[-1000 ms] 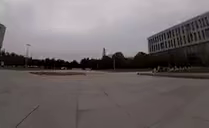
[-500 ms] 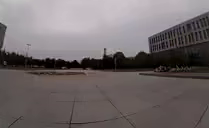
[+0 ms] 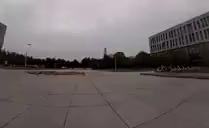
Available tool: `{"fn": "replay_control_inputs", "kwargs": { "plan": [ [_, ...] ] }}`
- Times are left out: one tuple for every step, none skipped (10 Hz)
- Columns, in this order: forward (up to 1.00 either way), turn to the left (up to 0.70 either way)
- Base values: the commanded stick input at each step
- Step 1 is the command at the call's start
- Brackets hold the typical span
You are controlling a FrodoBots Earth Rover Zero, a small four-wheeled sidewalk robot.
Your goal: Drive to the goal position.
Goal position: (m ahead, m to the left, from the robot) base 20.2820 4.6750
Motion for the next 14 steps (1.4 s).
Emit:
{"fn": "replay_control_inputs", "kwargs": {
  "plan": [
    [0.70, 0.01],
    [0.70, 0.01],
    [0.70, 0.01],
    [0.70, 0.01],
    [0.70, 0.01],
    [0.70, 0.01],
    [0.70, 0.01],
    [0.70, 0.01],
    [0.70, 0.01],
    [0.70, 0.01],
    [0.70, 0.01],
    [0.70, 0.01],
    [0.70, 0.01],
    [0.70, 0.01]
  ]
}}
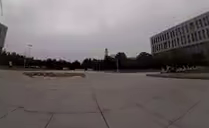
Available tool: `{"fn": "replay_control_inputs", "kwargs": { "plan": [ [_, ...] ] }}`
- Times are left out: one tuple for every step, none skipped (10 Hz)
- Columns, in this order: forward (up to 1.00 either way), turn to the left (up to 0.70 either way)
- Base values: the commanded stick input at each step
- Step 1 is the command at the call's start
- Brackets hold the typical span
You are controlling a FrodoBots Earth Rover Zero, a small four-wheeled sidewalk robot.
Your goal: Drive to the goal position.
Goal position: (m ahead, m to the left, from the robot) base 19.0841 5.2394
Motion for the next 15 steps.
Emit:
{"fn": "replay_control_inputs", "kwargs": {
  "plan": [
    [0.70, 0.01],
    [0.70, 0.01],
    [0.70, 0.01],
    [0.70, 0.01],
    [0.70, 0.01],
    [0.70, 0.01],
    [0.70, 0.01],
    [0.70, 0.01],
    [0.70, 0.01],
    [0.70, 0.01],
    [0.70, 0.01],
    [0.70, 0.01],
    [0.70, 0.01],
    [0.70, 0.01],
    [0.70, 0.01]
  ]
}}
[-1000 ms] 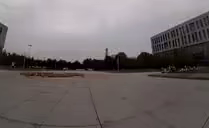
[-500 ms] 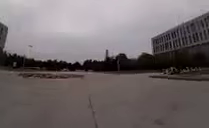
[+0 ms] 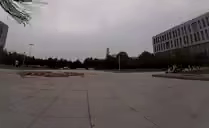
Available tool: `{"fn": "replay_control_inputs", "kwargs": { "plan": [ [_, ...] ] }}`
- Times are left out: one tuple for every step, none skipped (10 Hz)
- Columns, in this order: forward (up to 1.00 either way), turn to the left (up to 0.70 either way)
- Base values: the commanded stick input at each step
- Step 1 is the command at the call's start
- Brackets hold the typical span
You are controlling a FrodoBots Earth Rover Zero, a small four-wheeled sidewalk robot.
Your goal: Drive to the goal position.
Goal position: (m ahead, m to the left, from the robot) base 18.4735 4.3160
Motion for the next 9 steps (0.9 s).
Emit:
{"fn": "replay_control_inputs", "kwargs": {
  "plan": [
    [0.70, 0.01],
    [0.70, 0.01],
    [0.70, 0.01],
    [0.70, 0.01],
    [0.70, 0.01],
    [0.70, 0.01],
    [0.70, 0.01],
    [0.70, 0.01],
    [0.70, 0.01]
  ]
}}
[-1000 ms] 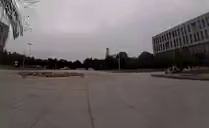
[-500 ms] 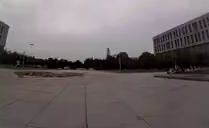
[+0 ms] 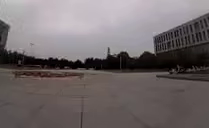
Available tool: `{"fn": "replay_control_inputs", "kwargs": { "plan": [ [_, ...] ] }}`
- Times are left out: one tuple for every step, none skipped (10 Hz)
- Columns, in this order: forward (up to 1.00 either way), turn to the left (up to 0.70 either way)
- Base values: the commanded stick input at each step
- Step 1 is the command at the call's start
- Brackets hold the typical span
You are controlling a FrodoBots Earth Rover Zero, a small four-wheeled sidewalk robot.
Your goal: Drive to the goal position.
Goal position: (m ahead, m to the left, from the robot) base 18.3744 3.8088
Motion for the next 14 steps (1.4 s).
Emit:
{"fn": "replay_control_inputs", "kwargs": {
  "plan": [
    [0.70, 0.01],
    [0.70, 0.01],
    [0.70, 0.01],
    [0.70, 0.01],
    [0.70, 0.01],
    [0.70, 0.01],
    [0.70, 0.01],
    [0.70, 0.01],
    [0.70, 0.01],
    [0.70, 0.01],
    [0.70, 0.01],
    [0.70, 0.01],
    [0.70, 0.01],
    [0.70, 0.01]
  ]
}}
